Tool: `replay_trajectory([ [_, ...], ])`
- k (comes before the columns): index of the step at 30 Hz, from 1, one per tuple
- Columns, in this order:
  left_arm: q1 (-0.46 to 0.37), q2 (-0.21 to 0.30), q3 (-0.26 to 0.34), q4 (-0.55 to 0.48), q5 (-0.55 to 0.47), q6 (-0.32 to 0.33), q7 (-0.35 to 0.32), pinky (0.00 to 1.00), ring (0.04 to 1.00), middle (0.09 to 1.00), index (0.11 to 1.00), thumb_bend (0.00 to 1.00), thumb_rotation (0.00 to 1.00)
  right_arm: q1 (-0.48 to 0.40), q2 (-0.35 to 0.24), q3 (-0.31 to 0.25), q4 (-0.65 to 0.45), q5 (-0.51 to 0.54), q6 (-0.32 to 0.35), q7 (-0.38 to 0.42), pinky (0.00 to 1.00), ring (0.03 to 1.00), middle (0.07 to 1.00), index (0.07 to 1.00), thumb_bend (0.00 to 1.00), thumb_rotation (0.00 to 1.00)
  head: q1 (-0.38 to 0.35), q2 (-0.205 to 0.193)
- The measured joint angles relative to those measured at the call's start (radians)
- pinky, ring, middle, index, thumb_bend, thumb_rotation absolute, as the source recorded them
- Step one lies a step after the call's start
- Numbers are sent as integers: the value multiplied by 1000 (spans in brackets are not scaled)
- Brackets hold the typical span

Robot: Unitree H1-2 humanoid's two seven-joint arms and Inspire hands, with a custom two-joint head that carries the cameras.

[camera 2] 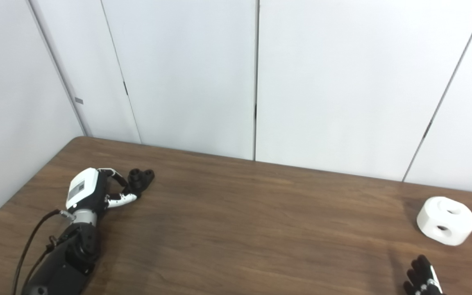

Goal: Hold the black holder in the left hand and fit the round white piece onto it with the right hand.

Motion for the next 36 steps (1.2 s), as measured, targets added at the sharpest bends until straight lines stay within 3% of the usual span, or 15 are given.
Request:
replay_trajectory([
  [9,2,0,0,-7,-27,-3,-12,871,884,793,487,518,43,0,0,0,0,-3,-1,0,1000,1000,1000,1000,647,1000,-18,6],
  [13,21,-1,-11,-64,-41,-1,-59,858,896,795,487,517,43,-1,0,2,0,-4,-1,-1,1000,1000,1000,1000,639,1000,-31,11],
  [24,150,-17,-96,-347,-9,36,-193,812,886,809,489,517,45,-6,2,25,-6,-29,8,-31,1000,1000,1000,1000,622,1000,-100,51],
  [29,234,-30,-168,-471,30,-11,-227,857,874,807,489,515,41,-8,5,39,-15,-37,17,-47,1000,1000,997,1000,599,1000,-135,80],
  [30,253,-34,-179,-501,39,-12,-234,890,879,810,489,515,42,-9,6,44,-20,-39,24,-50,1000,1000,994,1000,592,1000,-161,106],
  [36,345,-58,-231,-610,74,-56,-265,910,877,811,489,515,44,-12,10,81,-45,-63,60,-66,1000,1000,990,1000,579,1000,-209,150],
])
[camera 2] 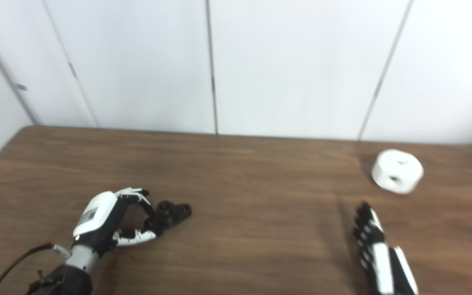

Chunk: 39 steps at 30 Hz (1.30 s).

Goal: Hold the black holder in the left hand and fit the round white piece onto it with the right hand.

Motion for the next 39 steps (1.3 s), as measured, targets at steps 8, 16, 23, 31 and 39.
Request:
replay_trajectory([
  [8,79,-26,-56,-90,28,-45,-57,901,871,812,489,515,43,-4,2,21,-30,-31,48,-28,1000,1000,985,1000,599,1000,-49,48],
  [16,133,-63,-102,-93,56,-142,-58,887,881,816,489,515,43,-6,3,35,-72,-44,108,-53,1000,1000,975,1000,625,1000,-77,89],
  [23,156,-84,-106,-86,73,-197,-52,904,882,812,488,515,43,-6,3,34,-95,-35,131,-58,1000,1000,979,1000,616,1000,-86,97],
  [31,155,-84,-97,-65,75,-236,-46,904,880,808,488,515,43,-5,1,12,-107,-7,148,-60,1000,1000,984,1000,620,1000,-98,91],
  [39,156,-85,-95,-58,101,-247,-41,901,883,810,489,515,42,-14,-21,-53,-134,-58,148,-90,1000,979,950,981,590,749,-132,66],
])
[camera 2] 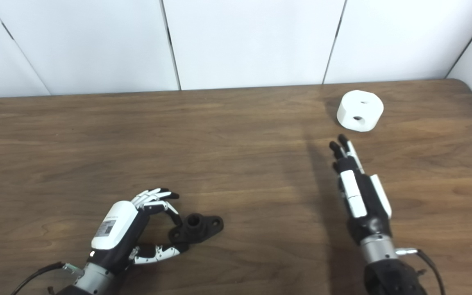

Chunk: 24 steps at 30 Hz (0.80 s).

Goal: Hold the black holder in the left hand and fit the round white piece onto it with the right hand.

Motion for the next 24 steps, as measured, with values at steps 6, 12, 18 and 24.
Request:
replay_trajectory([
  [6,3,0,8,9,10,-10,8,879,871,804,488,515,43,-33,-68,-51,0,-85,13,-27,967,959,932,964,624,540,-48,-38],
  [12,4,0,11,19,11,-22,25,858,859,794,488,515,42,-153,-147,-59,1,-209,44,-41,894,911,914,937,687,507,-81,-78],
  [18,2,1,19,37,10,-54,34,843,853,786,488,515,41,-229,-186,-41,10,-359,116,-45,879,896,905,923,722,484,-130,-104],
  [24,6,11,32,37,9,-57,32,841,851,792,488,515,41,-303,-220,-4,108,-454,129,-44,877,905,912,912,770,465,-184,-133],
])
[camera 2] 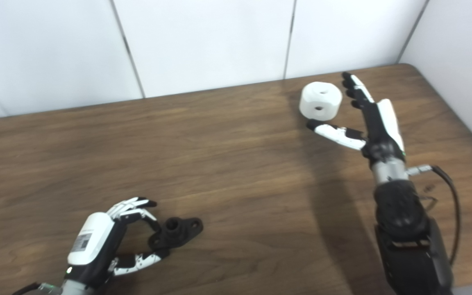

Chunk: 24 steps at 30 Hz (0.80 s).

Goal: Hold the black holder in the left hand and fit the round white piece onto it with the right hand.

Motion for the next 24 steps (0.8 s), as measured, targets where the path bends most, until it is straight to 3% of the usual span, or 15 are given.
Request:
replay_trajectory([
  [6,4,7,9,1,-9,-7,-2,859,855,786,488,515,42,-126,-61,48,112,-80,55,18,956,988,956,913,788,424,-35,-22],
  [14,3,19,31,35,-18,-68,18,846,844,784,488,514,41,-249,-81,79,261,-95,72,28,931,999,958,903,823,376,-113,-51],
  [24,3,25,42,62,-28,-107,42,843,846,785,488,514,42,-362,-133,143,445,-133,96,52,903,999,961,866,861,311,-114,-52],
])
